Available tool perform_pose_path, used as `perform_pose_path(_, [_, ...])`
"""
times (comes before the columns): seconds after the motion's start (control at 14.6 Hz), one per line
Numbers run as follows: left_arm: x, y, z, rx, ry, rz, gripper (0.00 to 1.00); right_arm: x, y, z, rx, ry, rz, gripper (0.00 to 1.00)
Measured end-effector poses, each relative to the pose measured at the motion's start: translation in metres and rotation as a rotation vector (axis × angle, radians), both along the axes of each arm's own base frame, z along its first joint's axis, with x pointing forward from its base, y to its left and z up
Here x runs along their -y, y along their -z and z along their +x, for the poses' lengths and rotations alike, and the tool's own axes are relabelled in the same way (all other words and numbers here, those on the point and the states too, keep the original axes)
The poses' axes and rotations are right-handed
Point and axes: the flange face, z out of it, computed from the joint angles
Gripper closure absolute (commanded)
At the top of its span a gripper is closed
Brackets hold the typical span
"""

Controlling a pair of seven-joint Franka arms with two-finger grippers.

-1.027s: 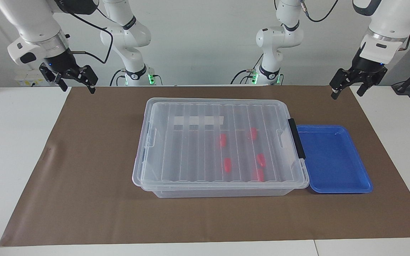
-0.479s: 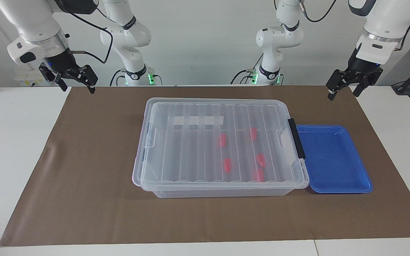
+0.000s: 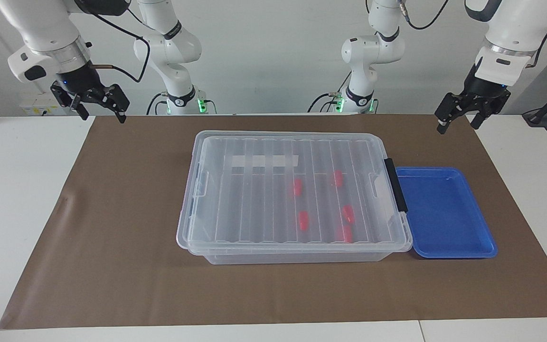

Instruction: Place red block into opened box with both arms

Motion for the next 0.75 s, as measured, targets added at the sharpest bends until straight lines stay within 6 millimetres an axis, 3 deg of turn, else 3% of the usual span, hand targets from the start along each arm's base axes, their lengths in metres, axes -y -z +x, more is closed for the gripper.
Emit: perform_pose_path(0.75, [-0.0046, 0.0089, -0.008, -0.067, 0.059, 0.009, 0.0, 0.0002, 0.0017, -0.0008, -0.004, 0.0, 0.0, 0.0])
